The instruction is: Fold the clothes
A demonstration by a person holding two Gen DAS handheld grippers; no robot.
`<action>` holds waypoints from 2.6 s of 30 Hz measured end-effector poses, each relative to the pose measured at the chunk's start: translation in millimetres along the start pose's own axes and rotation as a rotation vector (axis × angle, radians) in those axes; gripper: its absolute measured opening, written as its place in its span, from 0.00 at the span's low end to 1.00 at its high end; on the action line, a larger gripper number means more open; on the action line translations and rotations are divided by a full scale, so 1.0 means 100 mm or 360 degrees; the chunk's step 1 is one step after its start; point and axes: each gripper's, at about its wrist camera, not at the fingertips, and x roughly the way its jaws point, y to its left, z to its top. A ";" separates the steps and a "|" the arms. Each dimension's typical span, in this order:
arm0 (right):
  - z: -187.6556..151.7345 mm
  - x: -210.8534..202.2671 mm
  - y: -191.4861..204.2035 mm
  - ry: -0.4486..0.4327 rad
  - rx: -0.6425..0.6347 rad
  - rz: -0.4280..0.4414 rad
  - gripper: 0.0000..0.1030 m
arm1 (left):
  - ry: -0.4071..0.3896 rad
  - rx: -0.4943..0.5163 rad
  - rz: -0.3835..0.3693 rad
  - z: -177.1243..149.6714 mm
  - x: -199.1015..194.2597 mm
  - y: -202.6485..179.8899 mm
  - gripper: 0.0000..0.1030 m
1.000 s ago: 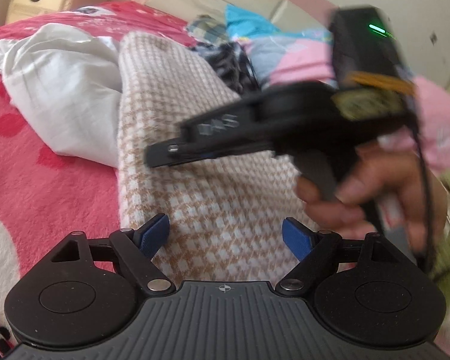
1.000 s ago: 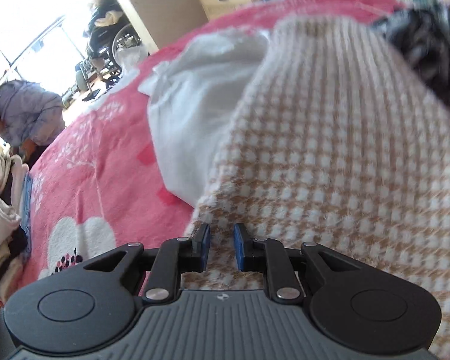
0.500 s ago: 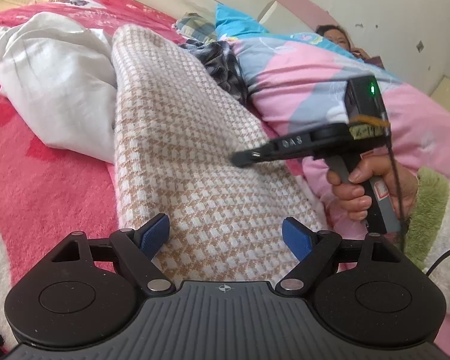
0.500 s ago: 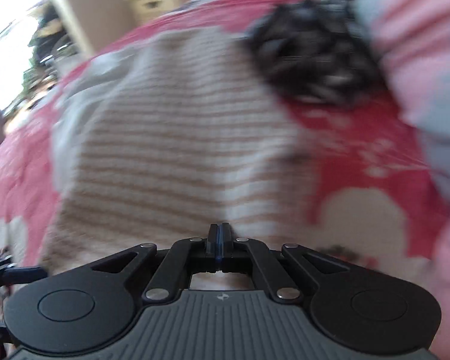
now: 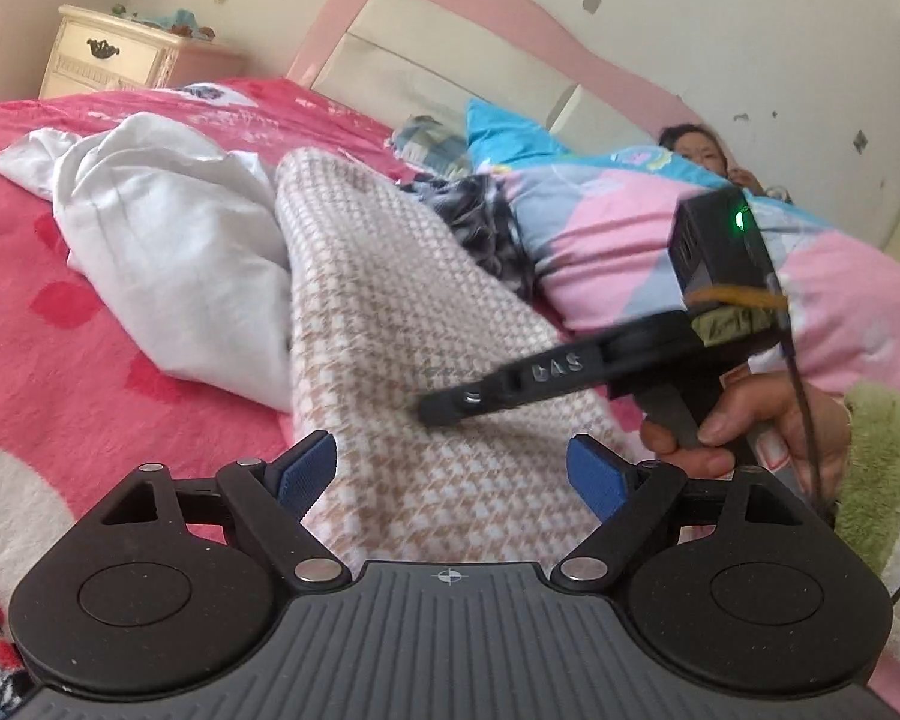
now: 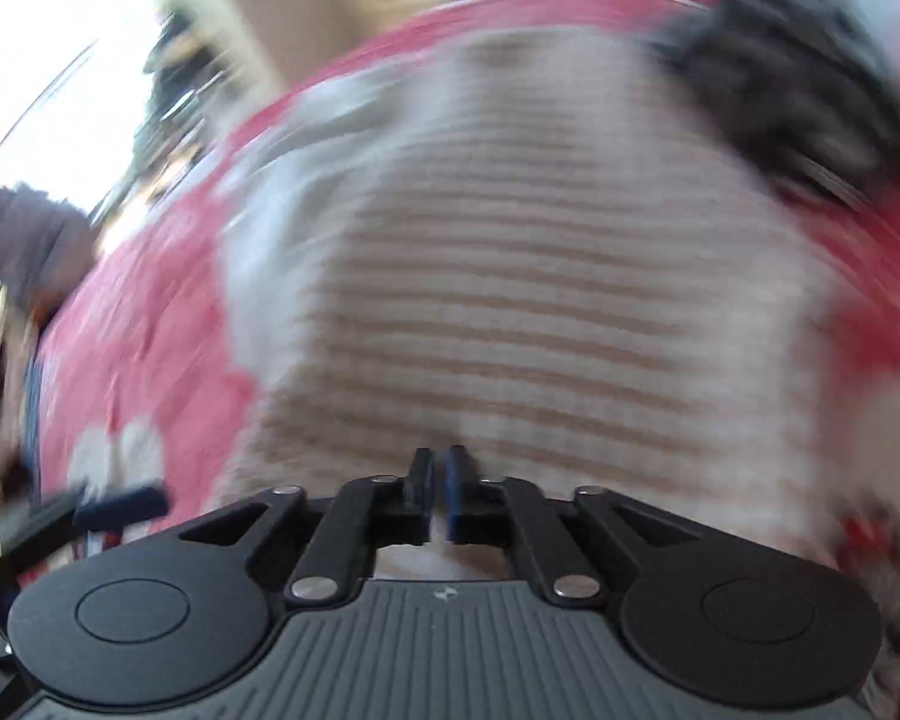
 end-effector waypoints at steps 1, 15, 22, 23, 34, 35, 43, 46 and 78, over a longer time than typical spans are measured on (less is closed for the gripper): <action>-0.03 -0.12 -0.16 -0.0044 0.0085 -0.0109 0.03 | 0.0009 -0.0001 0.0001 -0.01 -0.01 0.02 0.82; 0.85 -0.03 -0.30 -0.0331 0.0073 -0.0043 0.46 | 0.0023 -0.0420 0.0005 0.14 -0.01 0.40 0.82; 1.31 0.45 -0.75 -0.0150 0.0251 0.0112 0.54 | -0.0016 -0.0299 -0.0017 0.86 0.50 0.66 0.82; 1.33 0.49 -0.79 -0.0138 0.0268 0.0137 0.55 | 0.0024 -0.0253 -0.0063 1.01 0.65 0.69 0.81; 1.43 0.78 -0.90 -0.0048 0.0359 0.0397 0.58 | 0.0317 0.0076 0.0156 1.93 2.06 0.86 0.79; 1.42 0.78 -0.91 -0.0048 0.0365 0.0407 0.58 | 0.0366 0.0074 0.0145 1.95 2.15 0.88 0.79; 1.36 0.80 -0.93 -0.0081 0.0391 0.0416 0.57 | 0.0425 0.0018 0.0120 1.95 2.39 1.07 0.71; 1.34 0.74 -0.88 -0.0108 0.0382 0.0385 0.55 | 0.0380 -0.0001 0.0140 1.94 2.36 1.04 0.57; -0.87 -1.09 0.03 -0.0031 0.0821 0.0254 0.40 | -0.0043 0.0992 -0.0151 1.62 0.28 -0.71 0.30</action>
